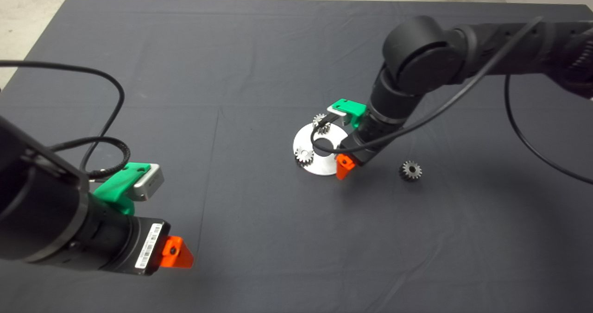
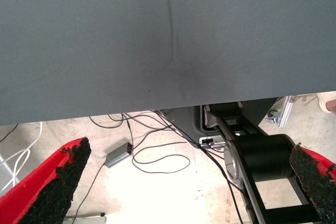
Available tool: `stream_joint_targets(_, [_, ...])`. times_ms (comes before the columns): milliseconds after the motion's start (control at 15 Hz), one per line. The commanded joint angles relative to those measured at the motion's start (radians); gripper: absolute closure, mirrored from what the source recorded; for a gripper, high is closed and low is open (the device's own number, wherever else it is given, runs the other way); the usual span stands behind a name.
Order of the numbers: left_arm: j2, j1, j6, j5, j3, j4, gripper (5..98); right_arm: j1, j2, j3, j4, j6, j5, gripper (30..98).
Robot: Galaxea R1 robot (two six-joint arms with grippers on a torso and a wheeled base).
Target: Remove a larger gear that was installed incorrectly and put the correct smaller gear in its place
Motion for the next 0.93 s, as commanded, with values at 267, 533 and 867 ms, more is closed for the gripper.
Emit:
stream_joint_targets(267, [0.000,-0.012,0.000,0.004,0.014,-0.013,5.8,-0.029,0.022,-0.081,-0.161,-0.118,-0.127,30.8])
stream_joint_targets(533, [-0.001,-0.012,0.000,0.004,0.014,-0.013,5.8,-0.055,0.025,-0.085,-0.202,-0.117,-0.127,30.8])
stream_joint_targets(867, [-0.003,-0.012,-0.001,0.004,0.014,-0.013,5.8,-0.069,0.028,-0.134,-0.244,-0.118,-0.125,30.8])
